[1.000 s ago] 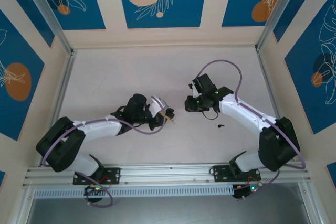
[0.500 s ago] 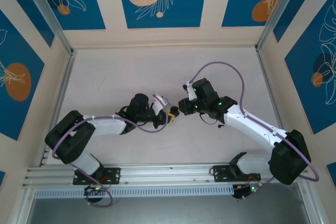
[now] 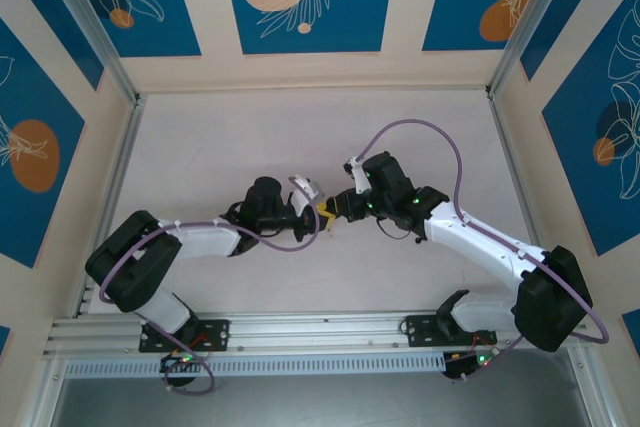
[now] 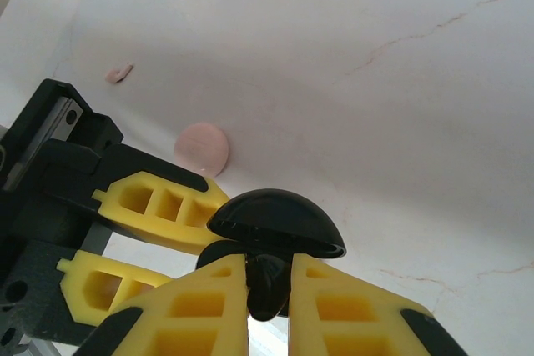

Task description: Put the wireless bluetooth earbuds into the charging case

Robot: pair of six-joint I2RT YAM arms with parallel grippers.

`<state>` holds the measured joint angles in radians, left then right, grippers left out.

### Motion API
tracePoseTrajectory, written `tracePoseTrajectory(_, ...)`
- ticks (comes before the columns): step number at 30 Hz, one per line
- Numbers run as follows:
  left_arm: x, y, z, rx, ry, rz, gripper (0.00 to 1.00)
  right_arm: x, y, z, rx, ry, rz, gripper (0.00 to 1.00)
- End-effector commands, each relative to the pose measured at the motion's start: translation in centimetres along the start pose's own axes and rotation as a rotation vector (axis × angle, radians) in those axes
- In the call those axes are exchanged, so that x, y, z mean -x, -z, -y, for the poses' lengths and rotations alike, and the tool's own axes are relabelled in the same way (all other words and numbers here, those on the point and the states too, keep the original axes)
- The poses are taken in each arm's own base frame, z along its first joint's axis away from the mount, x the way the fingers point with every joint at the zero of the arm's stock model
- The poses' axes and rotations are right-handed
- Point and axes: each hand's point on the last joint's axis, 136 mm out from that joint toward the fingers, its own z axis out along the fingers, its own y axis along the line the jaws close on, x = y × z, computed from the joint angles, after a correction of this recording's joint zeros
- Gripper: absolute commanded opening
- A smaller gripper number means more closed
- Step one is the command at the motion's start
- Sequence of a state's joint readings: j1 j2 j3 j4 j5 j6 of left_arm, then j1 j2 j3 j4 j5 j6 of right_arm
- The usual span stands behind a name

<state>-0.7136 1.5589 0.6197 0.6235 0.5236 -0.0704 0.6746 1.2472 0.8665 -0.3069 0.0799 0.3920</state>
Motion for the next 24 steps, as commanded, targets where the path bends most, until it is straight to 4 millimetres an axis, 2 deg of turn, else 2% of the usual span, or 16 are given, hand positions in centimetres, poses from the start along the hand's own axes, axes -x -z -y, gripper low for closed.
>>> tracePoseTrajectory(1, 2.2, 0.5, 0.9, -0.02, -0.041, 0.069, 0.17, -0.4, -0.1, -0.1, -0.008, 0.013, -0.006, 0.15)
tracePoseTrajectory(10, 3.2, 1.0, 1.2, -0.016, -0.055, 0.096, 0.17, -0.7, 0.1, 1.3, -0.102, 0.012, 0.003, 0.14)
tracePoseTrajectory(24, 4.2, 1.5, 1.4, -0.007, -0.072, 0.118, 0.17, -1.2, 0.5, 0.7, -0.092, 0.053, 0.001, 0.14)
